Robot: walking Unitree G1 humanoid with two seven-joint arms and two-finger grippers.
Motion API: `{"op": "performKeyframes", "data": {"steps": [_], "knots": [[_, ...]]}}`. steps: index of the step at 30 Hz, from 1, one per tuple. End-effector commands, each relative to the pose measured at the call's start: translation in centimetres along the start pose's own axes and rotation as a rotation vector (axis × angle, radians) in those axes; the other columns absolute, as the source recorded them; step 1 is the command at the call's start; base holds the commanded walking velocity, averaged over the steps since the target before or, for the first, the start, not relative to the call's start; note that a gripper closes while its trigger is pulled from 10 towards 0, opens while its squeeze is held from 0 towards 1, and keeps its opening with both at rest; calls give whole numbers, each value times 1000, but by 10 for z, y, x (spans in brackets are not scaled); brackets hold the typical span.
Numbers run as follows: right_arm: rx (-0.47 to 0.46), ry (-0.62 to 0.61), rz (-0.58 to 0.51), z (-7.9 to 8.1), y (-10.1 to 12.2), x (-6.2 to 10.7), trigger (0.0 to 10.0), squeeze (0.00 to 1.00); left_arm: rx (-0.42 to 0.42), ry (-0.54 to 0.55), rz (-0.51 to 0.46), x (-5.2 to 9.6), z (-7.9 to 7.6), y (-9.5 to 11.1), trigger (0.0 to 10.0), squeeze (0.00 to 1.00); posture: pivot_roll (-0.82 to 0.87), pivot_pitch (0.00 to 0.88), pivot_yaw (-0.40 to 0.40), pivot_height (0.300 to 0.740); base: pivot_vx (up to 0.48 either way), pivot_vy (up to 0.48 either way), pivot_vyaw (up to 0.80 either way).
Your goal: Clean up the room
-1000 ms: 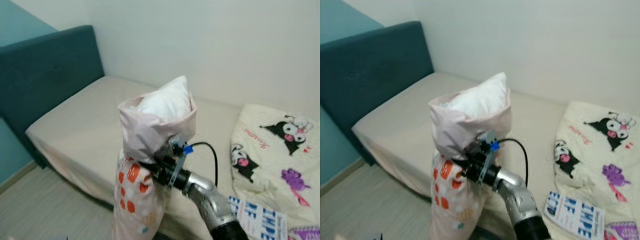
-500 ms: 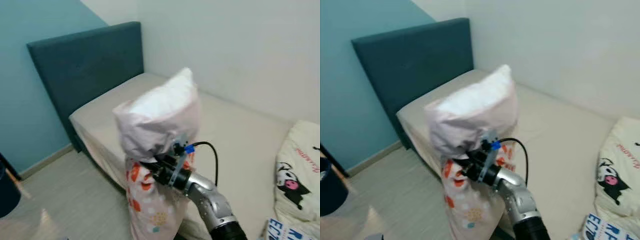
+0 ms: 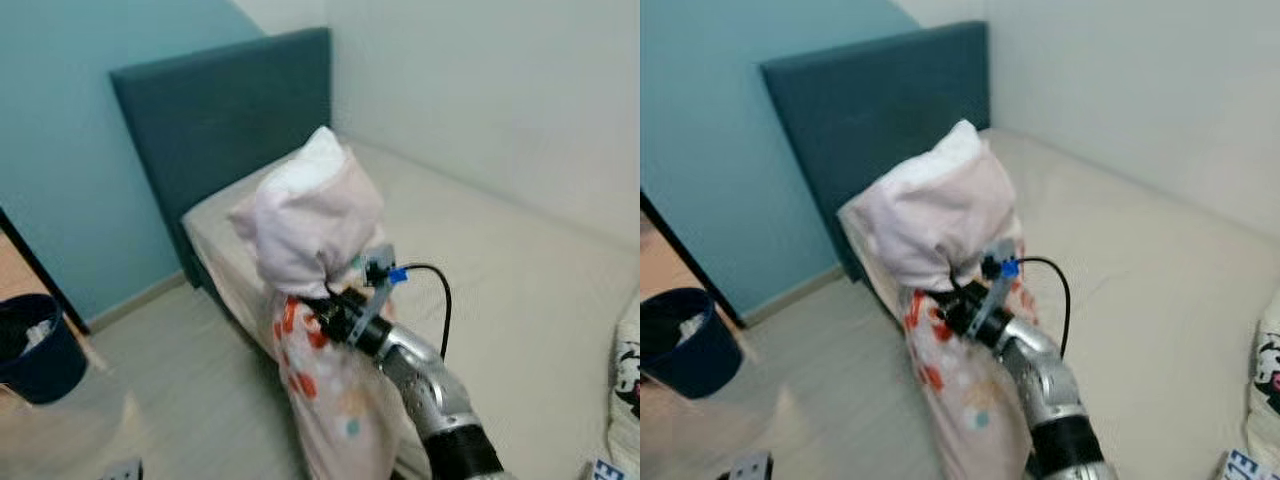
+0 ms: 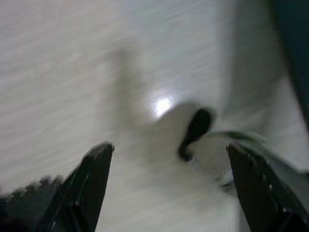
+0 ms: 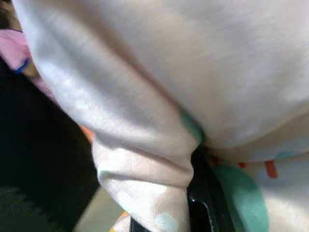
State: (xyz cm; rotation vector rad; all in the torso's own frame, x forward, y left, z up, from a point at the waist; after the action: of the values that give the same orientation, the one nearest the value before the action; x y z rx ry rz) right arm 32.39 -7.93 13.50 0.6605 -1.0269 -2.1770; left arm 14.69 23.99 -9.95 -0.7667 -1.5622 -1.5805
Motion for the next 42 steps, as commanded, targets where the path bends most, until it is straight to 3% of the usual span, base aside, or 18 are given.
{"op": "performKeyframes", "data": {"steps": [1, 2, 4, 25, 42], "knots": [[8, 46, -53, 9, 9, -7, 745, 0, -19, -4, -11, 0, 0, 3, 10000, 0, -114, 11, 0, 740, 480, 0, 0], [11, 47, -62, 9, 10, -7, 78, 0, -20, -6, -12, 0, 0, 3, 10000, 0, -115, 10, 1, 740, 480, 0, 0], [21, 42, -54, 9, 10, -7, 0, 0, -20, -7, -13, 0, 0, 3, 10000, 0, -116, 9, 1, 740, 480, 0, 0], [28, 36, -100, 8, 21, -6, 0, 0, -15, -12, -13, 1, 3, -1, 10000, 0, -115, 22, 3, 740, 480, 0, 584], [25, 34, -189, 10, 41, -3, 0, 0, -24, -26, -28, 1, 1, 1, 10000, 0, -123, 25, 6, 740, 480, 0, 0]]}}
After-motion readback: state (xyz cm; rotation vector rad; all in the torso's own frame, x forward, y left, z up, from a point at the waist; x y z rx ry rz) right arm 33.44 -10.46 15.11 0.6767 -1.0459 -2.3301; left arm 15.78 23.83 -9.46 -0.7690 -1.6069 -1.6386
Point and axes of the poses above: a point about 5 cm out from each wrist's last joint towards the gripper, its own x axis pointing back from the gripper into the wrist, its own y axis along the axis of the wrist's last joint, z = x × y, the point moved 1 cm from there along -x, pointing out of the wrist towards the gripper, and after that the axes turned 15 degrees about -x, right-handed, at the moved point
